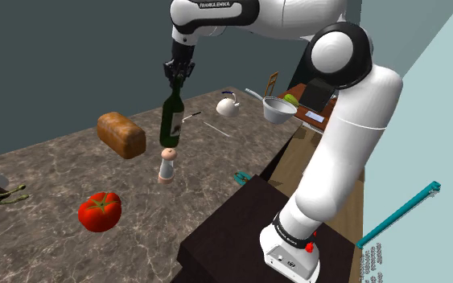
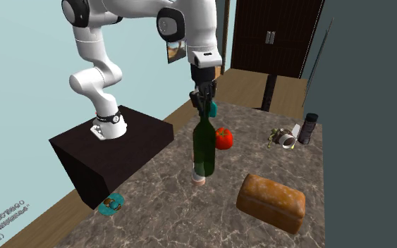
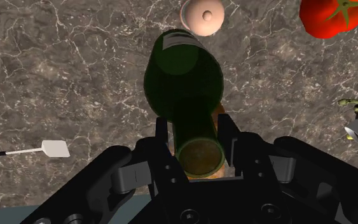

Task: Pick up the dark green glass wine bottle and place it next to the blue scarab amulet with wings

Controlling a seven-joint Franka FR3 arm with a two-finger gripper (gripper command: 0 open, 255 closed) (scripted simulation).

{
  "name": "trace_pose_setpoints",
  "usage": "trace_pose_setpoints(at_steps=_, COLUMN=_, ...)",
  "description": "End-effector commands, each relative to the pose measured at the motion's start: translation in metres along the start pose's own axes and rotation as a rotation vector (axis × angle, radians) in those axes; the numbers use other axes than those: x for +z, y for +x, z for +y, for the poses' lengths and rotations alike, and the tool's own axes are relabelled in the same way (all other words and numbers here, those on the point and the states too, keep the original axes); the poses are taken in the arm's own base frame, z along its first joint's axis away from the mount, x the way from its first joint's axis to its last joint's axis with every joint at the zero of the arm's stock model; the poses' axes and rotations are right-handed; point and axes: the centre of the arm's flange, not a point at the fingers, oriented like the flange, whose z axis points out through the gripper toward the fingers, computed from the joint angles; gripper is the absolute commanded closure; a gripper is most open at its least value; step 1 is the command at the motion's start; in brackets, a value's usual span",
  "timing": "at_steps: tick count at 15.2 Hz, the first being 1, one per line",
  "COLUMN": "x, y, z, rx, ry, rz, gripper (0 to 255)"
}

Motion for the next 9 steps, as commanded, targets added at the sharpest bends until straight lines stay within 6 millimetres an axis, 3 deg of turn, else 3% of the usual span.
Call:
trace_pose_setpoints(at_steps=1, x=-0.021, y=-0.009, z=0.011, rx=0.0, ry=0.0, rz=0.0, gripper=255)
trace_pose_setpoints(at_steps=9, x=-0.102, y=-0.05, z=0.064, rx=0.0, ry=0.0, rz=0.0, gripper=255)
